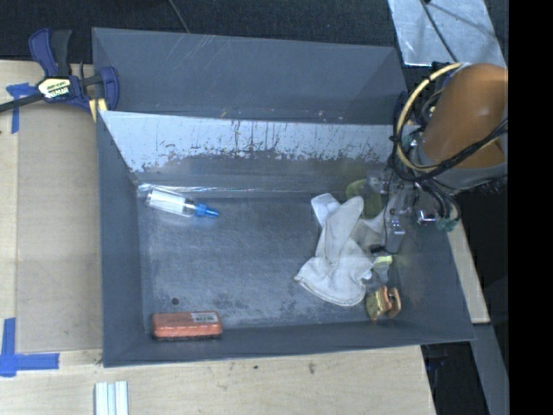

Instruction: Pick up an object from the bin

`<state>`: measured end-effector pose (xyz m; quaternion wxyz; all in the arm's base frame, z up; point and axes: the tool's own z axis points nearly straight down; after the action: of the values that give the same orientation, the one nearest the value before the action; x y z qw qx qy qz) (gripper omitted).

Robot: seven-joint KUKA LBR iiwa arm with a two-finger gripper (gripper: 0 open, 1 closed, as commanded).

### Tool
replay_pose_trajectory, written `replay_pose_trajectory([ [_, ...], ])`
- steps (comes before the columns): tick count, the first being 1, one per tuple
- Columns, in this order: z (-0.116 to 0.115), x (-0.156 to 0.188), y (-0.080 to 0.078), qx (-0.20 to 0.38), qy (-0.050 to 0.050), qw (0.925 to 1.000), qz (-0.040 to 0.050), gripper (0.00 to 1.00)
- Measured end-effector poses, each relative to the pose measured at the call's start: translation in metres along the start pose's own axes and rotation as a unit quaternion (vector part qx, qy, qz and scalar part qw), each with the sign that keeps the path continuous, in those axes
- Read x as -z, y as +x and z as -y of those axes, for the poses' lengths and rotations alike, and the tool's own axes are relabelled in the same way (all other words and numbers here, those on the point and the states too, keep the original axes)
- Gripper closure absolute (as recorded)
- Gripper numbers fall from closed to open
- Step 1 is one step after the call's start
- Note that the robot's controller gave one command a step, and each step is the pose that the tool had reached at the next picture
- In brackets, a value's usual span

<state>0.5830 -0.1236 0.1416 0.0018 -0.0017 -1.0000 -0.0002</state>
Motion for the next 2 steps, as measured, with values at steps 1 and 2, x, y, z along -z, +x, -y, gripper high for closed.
replay_pose_trajectory([
  [1,0.0,0.005,-0.001,0.001,0.001,1.0,0.0033,0.0],
  [2,-0.02,-0.032,-0.022,0.037,0.002,0.9993,0.0051,0.0],
])
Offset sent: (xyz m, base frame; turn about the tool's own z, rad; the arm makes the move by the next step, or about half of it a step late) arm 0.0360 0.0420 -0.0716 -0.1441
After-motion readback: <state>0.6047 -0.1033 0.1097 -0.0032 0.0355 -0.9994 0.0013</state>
